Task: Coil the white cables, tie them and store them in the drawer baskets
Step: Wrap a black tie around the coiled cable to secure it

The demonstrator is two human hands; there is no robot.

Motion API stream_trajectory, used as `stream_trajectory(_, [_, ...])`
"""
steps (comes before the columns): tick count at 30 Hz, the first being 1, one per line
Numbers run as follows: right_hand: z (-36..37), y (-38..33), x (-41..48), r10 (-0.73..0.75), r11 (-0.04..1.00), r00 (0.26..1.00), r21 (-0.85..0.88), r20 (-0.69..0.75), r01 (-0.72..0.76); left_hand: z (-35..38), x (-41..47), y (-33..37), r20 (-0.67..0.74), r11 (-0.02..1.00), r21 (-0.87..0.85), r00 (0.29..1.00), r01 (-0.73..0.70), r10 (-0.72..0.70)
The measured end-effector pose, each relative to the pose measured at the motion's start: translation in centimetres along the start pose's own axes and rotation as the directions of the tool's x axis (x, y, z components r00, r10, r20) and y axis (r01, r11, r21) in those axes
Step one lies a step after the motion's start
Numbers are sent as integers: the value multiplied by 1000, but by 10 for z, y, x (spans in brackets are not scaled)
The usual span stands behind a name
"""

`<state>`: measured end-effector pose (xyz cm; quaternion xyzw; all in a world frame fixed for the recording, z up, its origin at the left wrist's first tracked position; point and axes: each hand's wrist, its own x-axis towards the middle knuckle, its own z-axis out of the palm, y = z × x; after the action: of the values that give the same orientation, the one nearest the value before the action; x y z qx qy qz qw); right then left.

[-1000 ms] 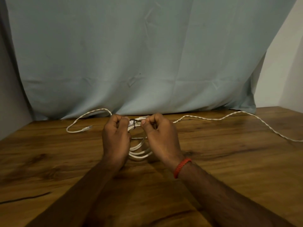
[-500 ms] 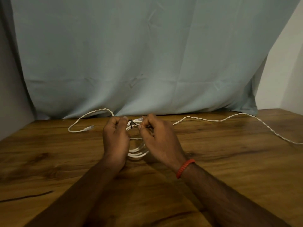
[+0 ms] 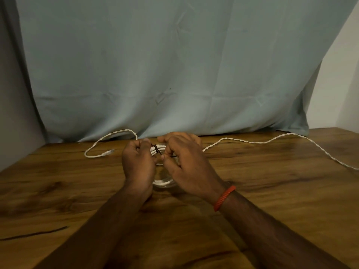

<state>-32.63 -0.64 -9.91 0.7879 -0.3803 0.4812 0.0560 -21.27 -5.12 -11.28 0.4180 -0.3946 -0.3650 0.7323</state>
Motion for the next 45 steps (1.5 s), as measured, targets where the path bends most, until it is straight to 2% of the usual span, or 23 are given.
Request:
stream_trajectory(5, [0, 7, 1, -39, 998, 998, 46, 43, 37, -4, 7, -2, 23, 997, 49, 998, 57, -58])
stream_trajectory(11, [1, 10, 0, -17, 995, 1000, 98, 11, 16, -8, 8, 0, 88, 992, 127, 996, 21, -32])
stream_trajectory(16, [1, 11, -1, 124, 972, 991, 209, -52, -110, -7, 0, 2, 172, 982, 150, 981, -112, 86])
stream_trajectory(18, [2, 11, -2, 181, 955, 980, 253, -79, -156, -7, -3, 3, 195, 985, 120, 976, -124, 99])
stream_trajectory(22, [4, 8, -2, 334, 868, 939, 416, -84, -272, -6, -5, 4, 200, 996, 44, 978, -72, 61])
stream_trajectory(26, [4, 8, 0, 401, 798, 913, 517, -73, -309, -4, -6, 3, 185, 1000, -19, 983, 22, -19])
stream_trajectory(33, [-4, 9, 3, 455, 747, 890, 559, -34, -361, -4, -6, 5, 261, 965, -155, 951, 210, -165])
stream_trajectory(36, [-5, 11, 3, 492, 722, 870, 571, -26, -391, -5, -8, 6, 286, 958, -172, 943, 228, -173])
stream_trajectory(38, [-7, 11, 4, 494, 723, 869, 567, -23, -396, -6, -7, 6, 274, 977, -139, 954, 164, -121])
stream_trajectory(41, [-7, 9, 4, 403, 806, 915, 481, -21, -344, -6, -5, 9, 271, 997, 12, 960, -79, 73])
stream_trajectory(43, [-5, 8, 4, 280, 900, 959, 357, -33, -251, -8, -2, 13, 285, 964, 112, 937, -242, 202])
stream_trajectory(45, [-5, 6, 4, 194, 947, 980, 268, -35, -178, -10, 0, 17, 307, 910, 201, 906, -362, 292])
